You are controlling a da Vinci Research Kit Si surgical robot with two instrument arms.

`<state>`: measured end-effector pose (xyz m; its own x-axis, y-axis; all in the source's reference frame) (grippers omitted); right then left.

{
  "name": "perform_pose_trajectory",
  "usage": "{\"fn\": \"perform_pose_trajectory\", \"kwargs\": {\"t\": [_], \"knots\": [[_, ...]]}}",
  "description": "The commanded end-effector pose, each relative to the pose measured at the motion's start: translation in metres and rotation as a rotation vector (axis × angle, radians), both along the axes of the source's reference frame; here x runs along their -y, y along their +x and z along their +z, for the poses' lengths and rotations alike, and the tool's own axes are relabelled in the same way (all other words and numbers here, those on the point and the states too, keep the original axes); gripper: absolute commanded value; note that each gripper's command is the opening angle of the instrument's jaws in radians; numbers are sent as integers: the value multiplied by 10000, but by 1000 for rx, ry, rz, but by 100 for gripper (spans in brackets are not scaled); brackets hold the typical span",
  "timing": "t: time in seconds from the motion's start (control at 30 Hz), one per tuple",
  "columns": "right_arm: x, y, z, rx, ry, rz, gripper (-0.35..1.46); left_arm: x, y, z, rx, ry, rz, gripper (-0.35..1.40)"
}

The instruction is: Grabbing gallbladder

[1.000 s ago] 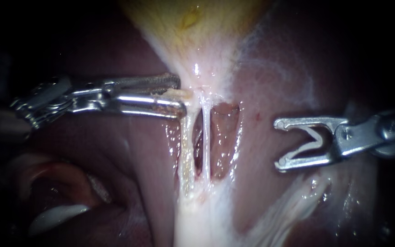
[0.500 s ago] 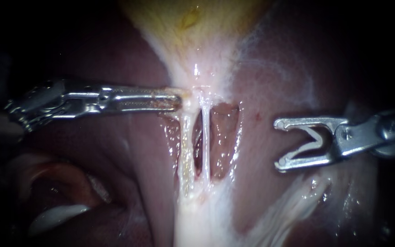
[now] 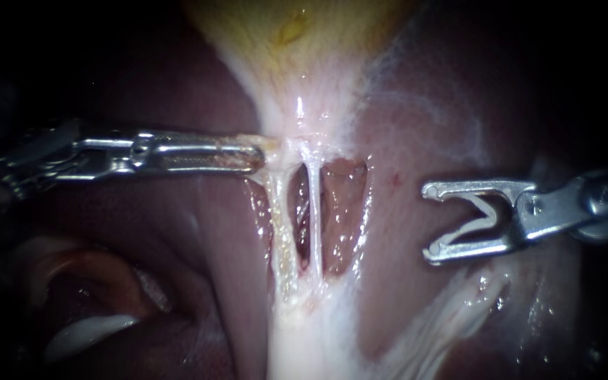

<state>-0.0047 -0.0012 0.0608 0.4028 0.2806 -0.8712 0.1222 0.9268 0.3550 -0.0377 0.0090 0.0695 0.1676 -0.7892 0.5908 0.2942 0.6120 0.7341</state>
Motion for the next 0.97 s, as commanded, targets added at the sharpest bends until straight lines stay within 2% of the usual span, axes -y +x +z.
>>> {"fn": "perform_pose_trajectory", "kwargs": {"t": [0.03,0.27,0.43,0.97], "knots": [[0,0,0,0,0,0,39,-1,3,-3,2,-1,-2,-35],[0,0,0,0,0,0,39,-14,21,-23,11,10,-32,-35],[0,0,0,0,0,0,39,-19,28,-29,14,7,-41,-35],[0,0,0,1,5,2,39,-18,28,-29,12,7,-43,-35]]}}
